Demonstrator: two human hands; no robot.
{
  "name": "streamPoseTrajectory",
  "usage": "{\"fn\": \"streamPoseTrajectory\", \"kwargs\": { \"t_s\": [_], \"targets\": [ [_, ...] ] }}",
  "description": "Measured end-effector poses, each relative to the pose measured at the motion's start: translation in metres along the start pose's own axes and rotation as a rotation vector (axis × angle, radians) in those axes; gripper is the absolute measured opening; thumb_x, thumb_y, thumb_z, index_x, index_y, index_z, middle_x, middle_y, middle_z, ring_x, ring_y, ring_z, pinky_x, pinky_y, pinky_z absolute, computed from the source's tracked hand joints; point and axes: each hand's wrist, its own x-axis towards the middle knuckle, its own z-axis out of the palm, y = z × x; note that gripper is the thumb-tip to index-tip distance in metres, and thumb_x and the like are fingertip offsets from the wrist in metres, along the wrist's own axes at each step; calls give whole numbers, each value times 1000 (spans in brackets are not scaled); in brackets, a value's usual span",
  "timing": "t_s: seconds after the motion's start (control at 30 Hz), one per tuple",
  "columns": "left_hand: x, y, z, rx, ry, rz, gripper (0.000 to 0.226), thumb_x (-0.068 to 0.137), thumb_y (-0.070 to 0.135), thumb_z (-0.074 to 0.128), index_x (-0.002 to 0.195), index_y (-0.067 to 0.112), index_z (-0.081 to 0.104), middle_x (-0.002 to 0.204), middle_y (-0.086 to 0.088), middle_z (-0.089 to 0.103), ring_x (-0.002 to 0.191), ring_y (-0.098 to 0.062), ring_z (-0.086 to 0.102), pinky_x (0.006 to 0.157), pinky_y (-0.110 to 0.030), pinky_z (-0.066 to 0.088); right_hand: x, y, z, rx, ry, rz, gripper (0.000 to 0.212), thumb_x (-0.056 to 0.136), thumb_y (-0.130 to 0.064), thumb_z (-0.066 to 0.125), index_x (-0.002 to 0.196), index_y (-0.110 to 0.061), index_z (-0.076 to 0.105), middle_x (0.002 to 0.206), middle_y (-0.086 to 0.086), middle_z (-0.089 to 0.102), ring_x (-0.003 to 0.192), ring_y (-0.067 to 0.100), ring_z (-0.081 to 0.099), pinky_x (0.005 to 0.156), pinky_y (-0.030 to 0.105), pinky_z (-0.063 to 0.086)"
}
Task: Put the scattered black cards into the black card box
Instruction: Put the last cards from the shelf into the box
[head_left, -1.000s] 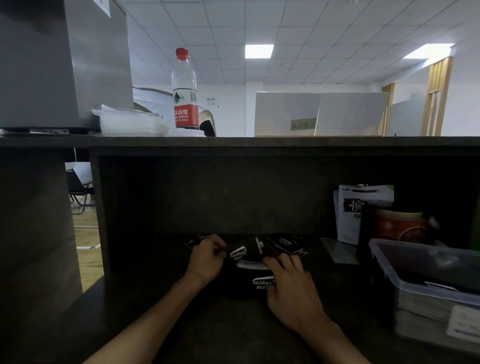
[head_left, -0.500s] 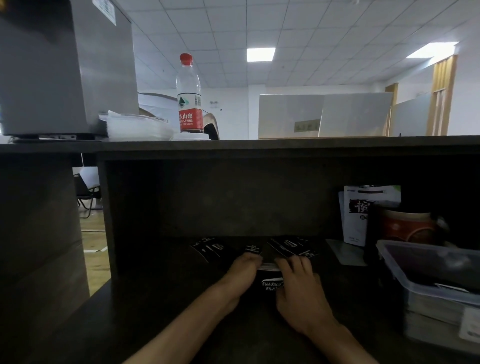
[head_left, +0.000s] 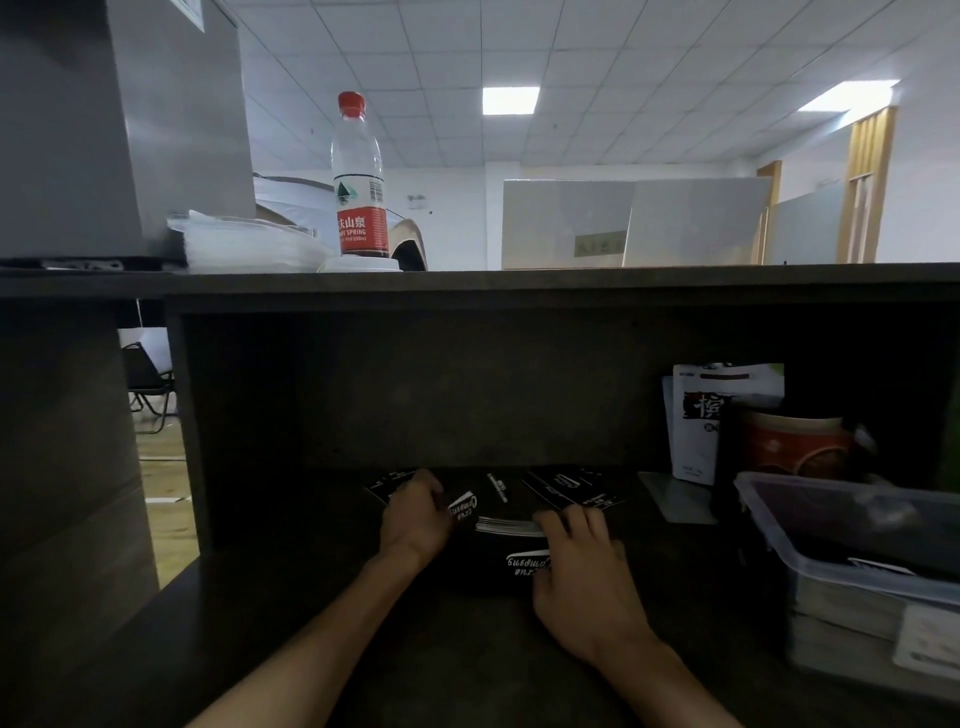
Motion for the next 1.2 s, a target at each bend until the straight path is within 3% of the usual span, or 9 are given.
{"fn": "streamPoseTrajectory", "kwargs": {
  "t_s": [0.1,0.2,0.3,0.4,0.47,0.6,0.73,0.97,1.2],
  "targets": [
    [-10,3,-17,-274,-32,117,22,90,1,58,89,20,69,97,-1,71,99,-15,66,87,-24,49,0,-1,-1,13,-4,0,67,89,-31,52,150,-30,25,145,-4,30,136,16,24,111,40,35],
    [-23,4,-27,-392,-343,169,34,95,6,54,84,29,75,96,11,72,98,-5,66,86,-22,50,-1,-3,-2,33,-13,-16,81,89,-27,57,155,-32,10,158,-5,11,146,17,8,117,45,28],
    [-26,7,-26,-501,-570,94,38,98,11,45,93,30,77,98,16,72,96,-4,67,85,-26,53,-1,-1,-3,2,-30,-49,70,91,-27,55,152,-32,22,156,-7,18,146,18,6,117,45,28],
    [-10,10,-14,-448,-416,-16,28,95,9,47,93,18,73,99,-1,75,94,-18,68,90,-36,52,0,0,-2,-15,-41,-43,61,92,-30,53,148,-33,28,147,-7,30,140,18,17,113,44,33],
    [8,8,-3,-92,-211,-15,17,95,24,56,98,14,69,109,-10,70,101,-23,65,90,-35,51,1,0,-2,-17,-38,-40,60,91,-30,52,146,-34,29,145,-7,31,138,18,19,111,44,35],
    [17,7,10,362,-196,-89,66,82,58,64,130,14,55,142,-17,45,131,-33,45,106,-43,41,1,0,-1,-18,-36,-33,60,90,-30,52,146,-33,29,143,-7,33,136,18,22,109,44,35],
    [22,9,8,289,-237,-124,67,76,50,72,130,15,55,139,-14,51,128,-31,49,106,-41,42,1,0,-1,-21,-32,-31,59,90,-30,50,146,-33,29,142,-7,33,135,17,22,108,43,36],
    [3,-1,-12,-343,-159,169,15,89,3,65,97,14,72,96,-1,73,95,-13,68,94,-34,52,1,-1,-1,-8,-25,-19,67,90,-31,51,151,-34,21,151,-7,27,140,16,18,112,45,33],
    [-19,7,-30,-162,-146,345,27,92,8,56,96,28,74,93,14,71,85,6,62,82,-15,44,-3,-5,-3,56,3,73,103,88,-32,61,151,-36,-20,160,-2,-23,150,22,-5,120,46,23]
  ]
}}
